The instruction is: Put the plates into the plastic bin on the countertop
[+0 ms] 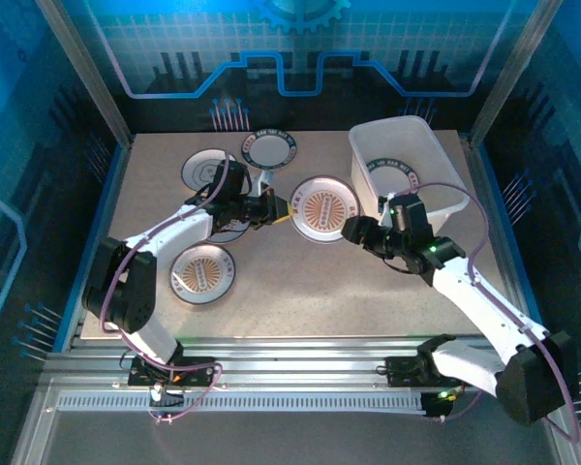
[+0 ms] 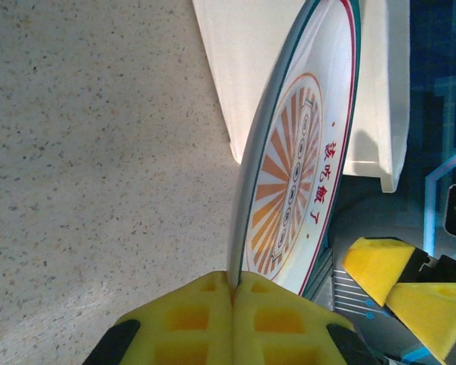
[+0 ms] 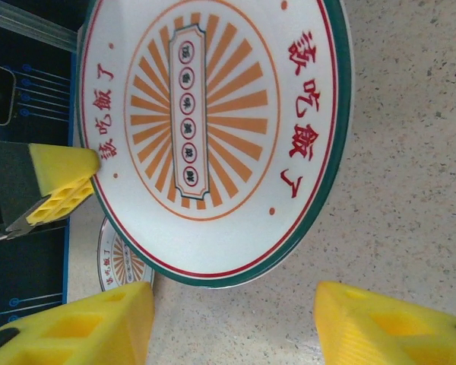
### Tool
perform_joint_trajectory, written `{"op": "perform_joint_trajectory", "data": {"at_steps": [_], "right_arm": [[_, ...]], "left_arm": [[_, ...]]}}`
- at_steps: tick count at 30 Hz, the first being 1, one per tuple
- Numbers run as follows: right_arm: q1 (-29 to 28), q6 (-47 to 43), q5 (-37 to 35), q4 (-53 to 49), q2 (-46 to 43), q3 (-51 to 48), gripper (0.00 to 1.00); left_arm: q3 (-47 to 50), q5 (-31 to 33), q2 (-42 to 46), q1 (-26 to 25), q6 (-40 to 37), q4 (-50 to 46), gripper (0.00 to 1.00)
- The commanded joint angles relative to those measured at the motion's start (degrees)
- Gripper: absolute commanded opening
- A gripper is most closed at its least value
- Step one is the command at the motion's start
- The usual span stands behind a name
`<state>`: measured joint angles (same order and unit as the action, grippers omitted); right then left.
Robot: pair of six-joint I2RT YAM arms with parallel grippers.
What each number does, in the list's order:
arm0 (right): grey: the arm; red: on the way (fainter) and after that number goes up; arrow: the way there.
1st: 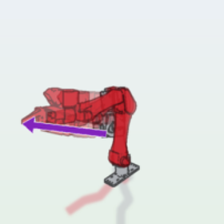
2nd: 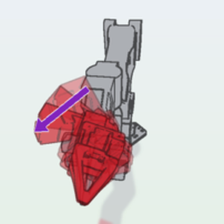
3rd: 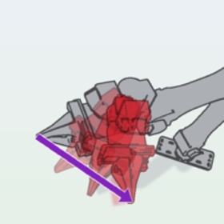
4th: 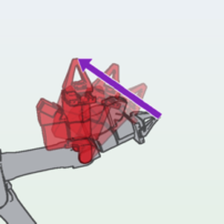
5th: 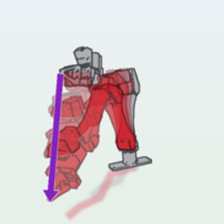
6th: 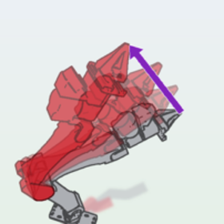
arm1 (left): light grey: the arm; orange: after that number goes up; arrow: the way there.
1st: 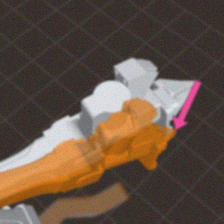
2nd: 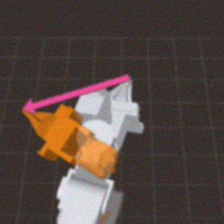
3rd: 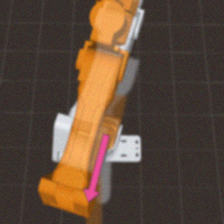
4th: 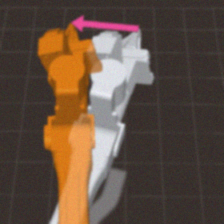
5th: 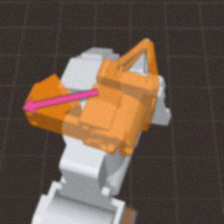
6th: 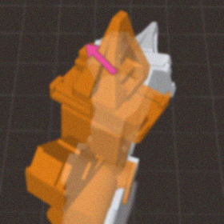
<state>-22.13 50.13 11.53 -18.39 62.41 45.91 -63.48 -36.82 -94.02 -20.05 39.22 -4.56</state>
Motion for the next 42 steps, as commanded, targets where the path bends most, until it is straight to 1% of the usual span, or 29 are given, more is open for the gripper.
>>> {"op": "perform_joint_trajectory", "data": {"at_steps": [1, 5, 10, 15, 19, 28, 36, 42], "right_arm": [[-0.51, 0.52, -1.37, -0.42, 0.10, 1.83, 0.58], [-0.22, 1.60, -4.34, -0.87, -0.94, 0.56, 0.56], [0.46, 4.69, -4.77, 3.18, -1.11, -1.41, 0.51], [0.49, 5.54, -5.78, 3.08, 0.54, -0.08, 0.46], [0.47, 4.59, -6.48, 1.21, 0.19, 0.91, 0.46], [0.87, 4.78, -8.97, -4.04, -4.36, 0.33, 0.45], [1.79, 6.21, -7.97, -2.51, -2.63, 0.23, 0.44], [1.86, 7.81, -8.53, 0.69, -1.68, -0.66, 0.39]], "left_arm": [[-1.47, -3.13, 1.09, -0.42, 1.31, 3.27, 0.00], [-1.29, -3.47, 1.81, -0.51, 1.12, 2.80, 0.00], [-1.29, -4.41, 2.08, -1.69, 1.26, 2.85, 0.00], [-1.21, -4.41, 2.60, -2.53, 1.65, 3.05, 0.00], [-1.12, -3.57, 3.31, -2.48, 1.49, 2.58, 0.00], [-1.88, -3.35, 3.75, -2.68, 1.84, 2.49, 0.00], [-2.79, -3.96, 4.54, -3.31, 1.06, 0.85, 0.00], [-2.53, -4.44, 4.64, -3.93, 1.61, 1.54, 0.00]]}}
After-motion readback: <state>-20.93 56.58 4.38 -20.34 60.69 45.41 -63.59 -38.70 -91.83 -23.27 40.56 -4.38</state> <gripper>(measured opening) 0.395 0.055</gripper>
